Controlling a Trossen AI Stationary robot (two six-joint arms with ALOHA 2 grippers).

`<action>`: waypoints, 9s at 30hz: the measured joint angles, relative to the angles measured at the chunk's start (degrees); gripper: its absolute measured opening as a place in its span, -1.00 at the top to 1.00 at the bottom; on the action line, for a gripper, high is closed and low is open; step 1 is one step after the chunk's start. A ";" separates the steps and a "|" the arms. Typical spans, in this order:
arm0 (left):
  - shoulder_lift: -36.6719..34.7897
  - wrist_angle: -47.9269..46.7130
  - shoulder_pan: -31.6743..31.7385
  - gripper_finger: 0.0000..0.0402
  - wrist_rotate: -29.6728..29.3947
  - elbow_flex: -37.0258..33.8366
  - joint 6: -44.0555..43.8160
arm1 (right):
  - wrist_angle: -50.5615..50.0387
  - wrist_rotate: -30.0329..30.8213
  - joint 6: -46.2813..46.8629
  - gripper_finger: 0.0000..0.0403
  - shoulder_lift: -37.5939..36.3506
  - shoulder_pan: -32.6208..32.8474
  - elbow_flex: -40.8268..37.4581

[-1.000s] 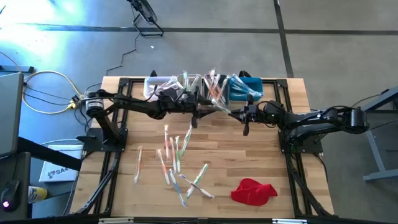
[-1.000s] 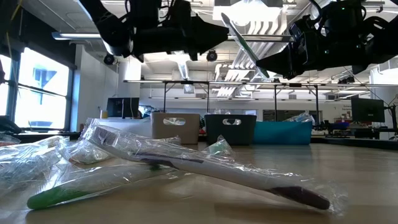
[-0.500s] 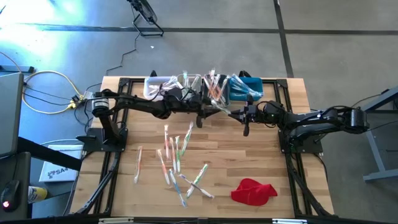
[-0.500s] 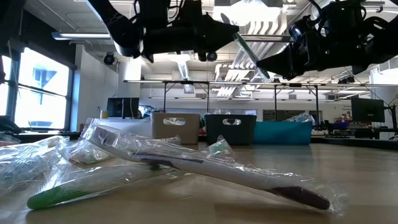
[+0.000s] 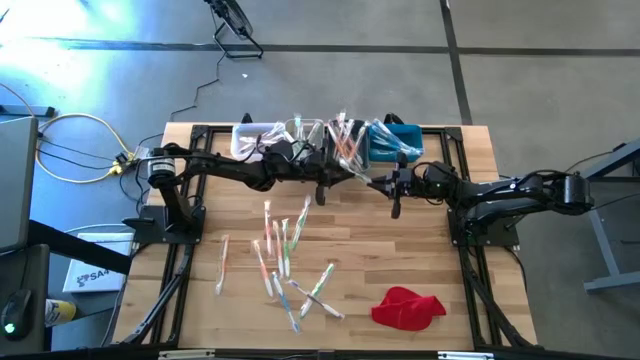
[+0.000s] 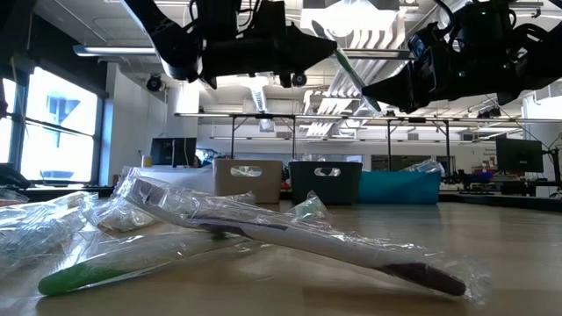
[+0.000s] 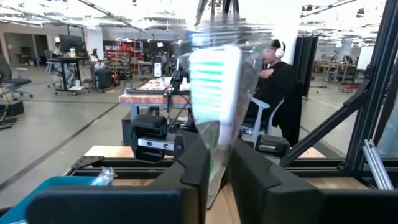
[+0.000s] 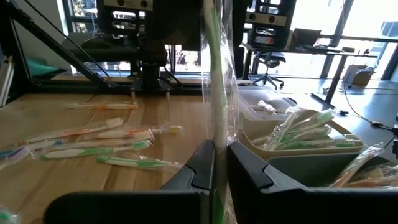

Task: Pick & Place Toothbrushes
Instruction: Put the green toothbrush into the gray bin, then put the purple toothbrush into the transparent bin

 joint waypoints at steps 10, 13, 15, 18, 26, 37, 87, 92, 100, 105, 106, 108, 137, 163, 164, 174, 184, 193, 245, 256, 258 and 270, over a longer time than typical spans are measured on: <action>0.00 -0.57 0.00 0.94 -0.07 0.00 0.00 | -0.25 0.09 -0.03 0.91 0.00 0.00 0.00; 0.00 -0.64 0.01 0.95 -0.09 0.00 -0.62 | -0.24 0.03 -0.34 0.87 0.00 0.00 0.00; -0.01 -0.69 0.02 0.95 -0.09 0.00 -0.94 | -0.23 -0.11 -1.23 0.82 0.00 0.00 0.00; -0.02 -0.83 0.04 0.96 -0.07 0.00 -1.25 | -0.14 -1.02 -2.00 0.72 0.00 0.00 0.00; -0.02 -0.91 0.15 0.96 -0.07 -0.02 -1.25 | 0.30 -1.06 -1.51 0.42 0.00 0.55 0.00; -2.10 -4.80 2.27 0.97 3.05 -0.10 -1.97 | -0.26 0.35 1.70 -0.27 -0.02 2.54 0.02; -6.33 -43.82 23.04 0.97 -7.81 -0.28 -14.79 | -1.76 8.28 1.07 -0.48 -0.02 2.45 0.02; -4.44 -42.56 23.04 0.97 -7.63 -0.28 -16.15 | -1.76 8.33 1.07 -0.48 -0.02 2.45 0.02; -4.13 -42.88 22.99 0.78 -9.38 -0.24 -16.49 | -1.76 8.33 1.07 -0.48 -0.02 2.45 0.02; -4.11 -42.95 22.99 0.47 -9.42 -0.24 -16.27 | -1.76 8.33 1.07 -0.48 -0.02 2.46 0.02; -4.11 -42.86 22.99 0.40 -9.55 -0.24 -16.09 | -1.76 8.33 1.09 -0.48 -0.02 2.46 0.02; -4.11 -42.12 23.02 0.29 -10.09 -0.24 -15.37 | -1.78 8.33 1.07 -0.48 -0.02 2.45 0.02; -4.09 -42.01 22.55 0.09 -14.21 -0.22 -10.61 | -1.78 8.37 1.05 -0.48 -0.02 2.46 0.02; -8.41 -45.68 17.73 0.99 -12.20 -0.28 -1.62 | -1.82 8.35 1.02 -0.48 -0.04 1.88 0.02; -9.25 -46.55 17.06 0.99 -12.21 -0.28 -0.64 | -1.82 8.35 1.02 -0.48 -0.04 1.88 0.02; -20.16 -39.50 11.87 1.00 -14.71 -11.91 1.30 | -1.85 8.31 1.03 -0.48 -0.04 1.88 0.02; -35.17 -29.33 5.01 1.00 -16.13 -28.28 1.95 | -1.78 8.31 1.05 -0.48 -0.04 1.87 0.02; -41.93 -29.44 -1.80 1.00 -13.04 -30.62 8.27 | -1.73 8.13 1.05 -0.48 -0.04 1.88 0.02; -21.14 -64.62 -33.54 1.00 -19.69 -1.70 8.73 | -1.76 8.07 1.51 -0.48 -0.04 1.88 0.02; -16.79 -66.95 -34.73 0.97 -17.29 0.66 4.50 | -1.85 8.02 1.53 -0.48 -0.04 1.88 0.02; -16.79 -67.00 -34.71 0.90 -16.67 0.66 4.52 | -1.86 8.02 1.53 -0.48 -0.04 1.87 0.01; -14.50 -66.08 -34.75 0.29 -11.65 0.71 4.52 | -3.22 8.05 1.53 -0.48 -0.04 1.87 0.01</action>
